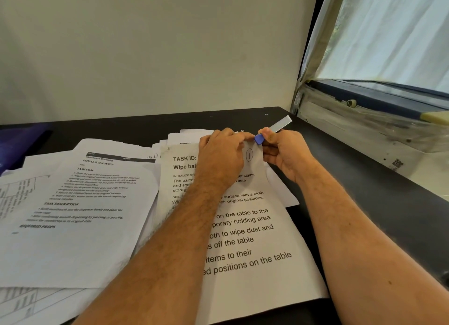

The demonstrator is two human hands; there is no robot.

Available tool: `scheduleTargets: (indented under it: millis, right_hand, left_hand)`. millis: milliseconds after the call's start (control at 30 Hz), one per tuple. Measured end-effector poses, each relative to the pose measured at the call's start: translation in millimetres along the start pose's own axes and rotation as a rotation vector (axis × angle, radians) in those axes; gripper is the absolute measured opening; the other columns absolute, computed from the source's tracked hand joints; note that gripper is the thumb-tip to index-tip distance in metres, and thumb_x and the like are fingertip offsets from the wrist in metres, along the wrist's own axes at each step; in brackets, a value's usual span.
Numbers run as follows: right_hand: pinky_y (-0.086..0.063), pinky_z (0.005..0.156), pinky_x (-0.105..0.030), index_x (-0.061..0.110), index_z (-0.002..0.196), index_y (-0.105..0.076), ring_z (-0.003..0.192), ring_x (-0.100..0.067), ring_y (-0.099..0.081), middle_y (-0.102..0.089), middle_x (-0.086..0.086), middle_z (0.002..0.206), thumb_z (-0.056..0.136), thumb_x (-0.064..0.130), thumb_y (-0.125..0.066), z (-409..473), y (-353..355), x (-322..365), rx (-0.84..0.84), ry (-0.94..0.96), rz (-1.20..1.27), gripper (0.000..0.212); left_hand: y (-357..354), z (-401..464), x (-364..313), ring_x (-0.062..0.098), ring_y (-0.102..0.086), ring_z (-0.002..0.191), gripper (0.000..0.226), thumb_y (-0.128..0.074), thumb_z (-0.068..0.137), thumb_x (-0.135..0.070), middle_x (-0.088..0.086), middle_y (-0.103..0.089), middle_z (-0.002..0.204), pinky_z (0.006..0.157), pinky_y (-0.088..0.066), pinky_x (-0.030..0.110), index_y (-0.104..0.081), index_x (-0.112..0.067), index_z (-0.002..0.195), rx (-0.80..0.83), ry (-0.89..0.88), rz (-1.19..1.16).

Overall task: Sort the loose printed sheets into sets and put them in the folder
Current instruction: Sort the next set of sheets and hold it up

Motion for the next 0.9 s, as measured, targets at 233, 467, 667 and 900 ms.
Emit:
scheduleTargets:
  millis: [233, 467, 667, 900]
  right_hand:
    - [-0.058, 0.09, -0.046, 0.002, 0.126, -0.058, 0.093, -0.028, -0.073, -0.071, -0.016, 0.107, 0.097, 0.023, -0.06, 3, 0, -1, -0.021, -0.021, -0.016, 0.036]
    - [-0.057, 0.092, -0.046, 0.003, 0.122, -0.059, 0.095, -0.028, -0.072, -0.069, -0.015, 0.11, 0.097, 0.023, -0.062, 8, 1, -2, -0.052, -0.04, -0.056, 0.032]
    - [-0.06, 0.074, -0.035, 0.012, 0.107, -0.054, 0.078, -0.02, -0.07, -0.068, -0.013, 0.106, 0.094, 0.026, -0.067, 14, 3, -5, -0.111, -0.042, -0.086, 0.023]
    - [-0.059, 0.089, -0.044, 0.013, 0.113, -0.066, 0.099, -0.026, -0.07, -0.069, -0.011, 0.112, 0.096, 0.018, -0.063, 6, 4, 1, -0.1, 0.119, -0.055, 0.018]
  left_hand:
    - [0, 0, -2, 0.018, -0.05, 0.115, 0.037, -0.046, 0.104, -0.024, -0.001, -0.06, 0.118, 0.109, -0.029, 0.037, -0.055, -0.034, 0.139, -0.004, -0.013, 0.034]
    - [-2, 0, -2, 0.019, -0.05, 0.117, 0.037, -0.046, 0.104, -0.026, -0.001, -0.06, 0.12, 0.11, -0.029, 0.038, -0.054, -0.035, 0.14, 0.009, -0.02, 0.045]
    - [-1, -2, -5, 0.018, -0.049, 0.115, 0.037, -0.045, 0.104, -0.025, -0.002, -0.059, 0.116, 0.109, -0.028, 0.037, -0.055, -0.036, 0.138, -0.003, -0.032, 0.043]
    - [2, -2, -6, 0.019, -0.05, 0.113, 0.038, -0.047, 0.103, -0.026, 0.0, -0.058, 0.117, 0.109, -0.03, 0.039, -0.054, -0.034, 0.14, -0.025, -0.044, 0.026]
Point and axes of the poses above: each hand's wrist, its own z-axis towards the middle knuckle, its own y-axis out of the back of the hand, x = y × z, the point moved 6 cm from there along z, towards the middle knuckle
